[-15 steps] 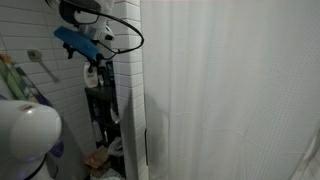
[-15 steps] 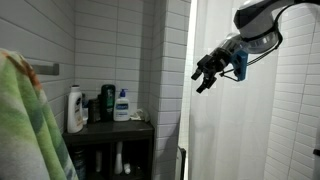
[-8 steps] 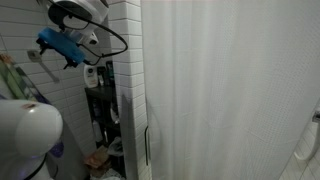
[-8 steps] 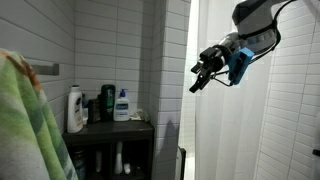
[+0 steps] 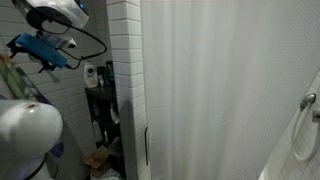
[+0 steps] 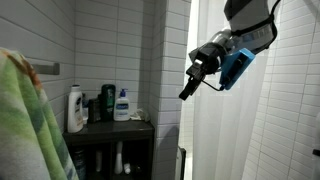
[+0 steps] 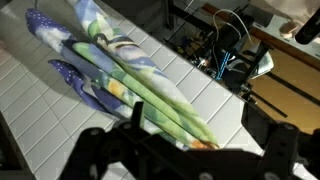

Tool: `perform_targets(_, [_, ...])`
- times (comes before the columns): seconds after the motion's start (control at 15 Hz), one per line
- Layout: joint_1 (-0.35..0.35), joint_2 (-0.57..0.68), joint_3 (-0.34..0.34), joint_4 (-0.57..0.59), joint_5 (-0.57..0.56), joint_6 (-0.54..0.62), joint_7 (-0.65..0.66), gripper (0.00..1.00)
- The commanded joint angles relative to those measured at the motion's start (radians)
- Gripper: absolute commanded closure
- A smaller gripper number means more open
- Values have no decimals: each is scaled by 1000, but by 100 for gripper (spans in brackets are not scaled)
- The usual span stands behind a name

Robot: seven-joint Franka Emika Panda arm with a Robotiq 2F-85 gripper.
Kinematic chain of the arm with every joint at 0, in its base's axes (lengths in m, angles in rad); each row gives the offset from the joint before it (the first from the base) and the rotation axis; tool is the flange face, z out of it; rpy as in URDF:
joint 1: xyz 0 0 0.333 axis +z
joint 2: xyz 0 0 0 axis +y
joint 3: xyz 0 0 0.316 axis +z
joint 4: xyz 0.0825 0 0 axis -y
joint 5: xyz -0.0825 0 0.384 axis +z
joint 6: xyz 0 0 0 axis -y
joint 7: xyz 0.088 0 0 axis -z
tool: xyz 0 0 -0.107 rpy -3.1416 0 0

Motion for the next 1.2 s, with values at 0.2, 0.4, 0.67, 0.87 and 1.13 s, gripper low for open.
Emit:
perform_targets(0.2, [-12,84,156,61,37,39,-71,0])
perform_targets(0.4, [-8,131,210,94,23,100,-92,0])
perform_targets(0.67, [6,214,273,145,10,196,-123,0])
perform_targets(0.87, [14,280,303,182,-7,264,-131,0])
perform_targets(1.13, [11,378,332,227,-65,389,-131,0])
